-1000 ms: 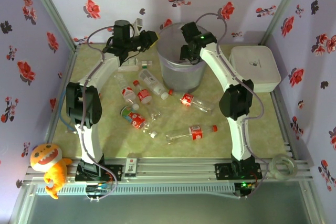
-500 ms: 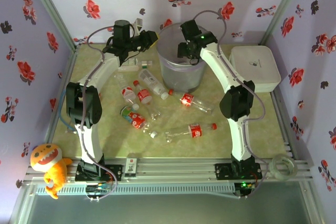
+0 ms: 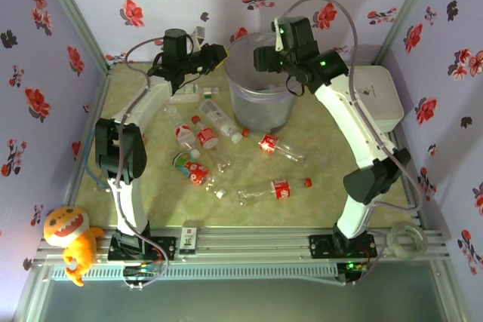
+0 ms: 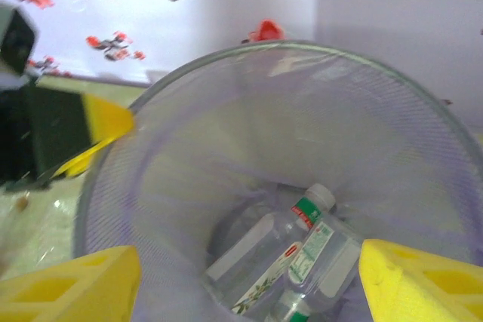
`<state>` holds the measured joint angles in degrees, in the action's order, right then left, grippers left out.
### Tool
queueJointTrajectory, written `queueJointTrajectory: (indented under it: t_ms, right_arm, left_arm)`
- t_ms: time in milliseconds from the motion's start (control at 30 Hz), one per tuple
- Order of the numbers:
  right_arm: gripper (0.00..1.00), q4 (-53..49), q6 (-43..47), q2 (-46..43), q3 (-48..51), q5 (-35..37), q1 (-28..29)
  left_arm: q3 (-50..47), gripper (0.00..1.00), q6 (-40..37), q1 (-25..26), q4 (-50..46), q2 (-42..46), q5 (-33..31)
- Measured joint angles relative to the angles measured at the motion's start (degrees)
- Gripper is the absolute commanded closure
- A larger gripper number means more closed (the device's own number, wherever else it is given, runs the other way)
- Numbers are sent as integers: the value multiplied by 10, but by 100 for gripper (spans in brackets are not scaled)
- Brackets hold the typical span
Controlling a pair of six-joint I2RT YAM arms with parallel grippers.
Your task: Put the plastic bottles in the bin
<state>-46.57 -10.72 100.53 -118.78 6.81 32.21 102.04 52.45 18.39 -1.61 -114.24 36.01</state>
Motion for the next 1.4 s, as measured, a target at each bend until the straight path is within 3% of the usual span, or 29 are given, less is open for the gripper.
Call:
queueJointTrajectory:
  t_ms: [367,600,833,1033,1200,1400]
  right_arm:
    - [29,31,93,-80,182,-27,143]
    - [31,87,116,-75,289,-47,157]
    - [31,159,116,-11,301,-54,167]
    - [30,233,86,47,304,-51,197]
    - [29,251,75,54,304,-51,207]
    - [29,240,76,14,304,-38,202]
  left_arm:
    - [0,68,0,0,-5,0,-4]
    - [0,67,0,0,-5,0,-4]
    - [0,64,0,0,-8,0,-6]
    - [0,22,3,0,-23,0,-11]
    - [2,1,-1,-6,-34,2,-10]
    - [5,0,-20,-47,-42,30,-8]
